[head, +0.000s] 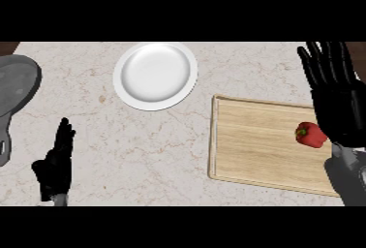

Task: Pick the bell pepper from the tray and place it in the plate

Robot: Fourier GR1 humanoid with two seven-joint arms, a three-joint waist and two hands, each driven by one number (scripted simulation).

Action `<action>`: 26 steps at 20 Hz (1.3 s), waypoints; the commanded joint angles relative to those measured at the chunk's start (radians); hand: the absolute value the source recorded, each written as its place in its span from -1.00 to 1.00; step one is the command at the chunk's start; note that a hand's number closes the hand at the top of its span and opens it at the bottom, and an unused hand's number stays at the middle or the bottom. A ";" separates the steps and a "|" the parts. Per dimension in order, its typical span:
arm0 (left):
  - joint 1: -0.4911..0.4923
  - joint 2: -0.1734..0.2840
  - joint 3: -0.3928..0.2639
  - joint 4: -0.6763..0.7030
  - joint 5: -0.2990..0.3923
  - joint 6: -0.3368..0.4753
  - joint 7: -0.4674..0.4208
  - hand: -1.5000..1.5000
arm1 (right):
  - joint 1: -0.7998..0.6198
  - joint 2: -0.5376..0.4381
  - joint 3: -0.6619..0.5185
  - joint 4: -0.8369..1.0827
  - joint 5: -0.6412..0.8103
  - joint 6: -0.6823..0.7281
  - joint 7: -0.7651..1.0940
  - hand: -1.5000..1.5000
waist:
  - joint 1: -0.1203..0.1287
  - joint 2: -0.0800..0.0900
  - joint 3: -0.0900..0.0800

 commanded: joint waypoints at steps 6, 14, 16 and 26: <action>-0.201 0.112 -0.070 -0.061 -0.067 -0.119 0.082 0.00 | -0.005 -0.007 0.148 -0.007 -0.409 0.446 0.267 -1.00 | 0.009 -0.012 -0.014; -0.257 0.109 -0.073 -0.070 -0.020 -0.188 0.203 0.00 | 0.220 -0.254 0.150 0.114 0.007 0.787 -0.210 -1.00 | 0.007 -0.015 -0.017; -0.320 0.098 -0.078 -0.040 -0.037 -0.181 0.246 0.00 | 0.236 -0.269 0.112 0.187 0.168 0.838 -0.393 -1.00 | 0.003 -0.015 -0.018; -0.317 0.098 -0.050 -0.055 -0.041 -0.222 0.253 0.00 | 0.074 -0.502 -0.173 0.418 0.225 0.880 -0.619 -1.00 | 0.027 -0.017 -0.020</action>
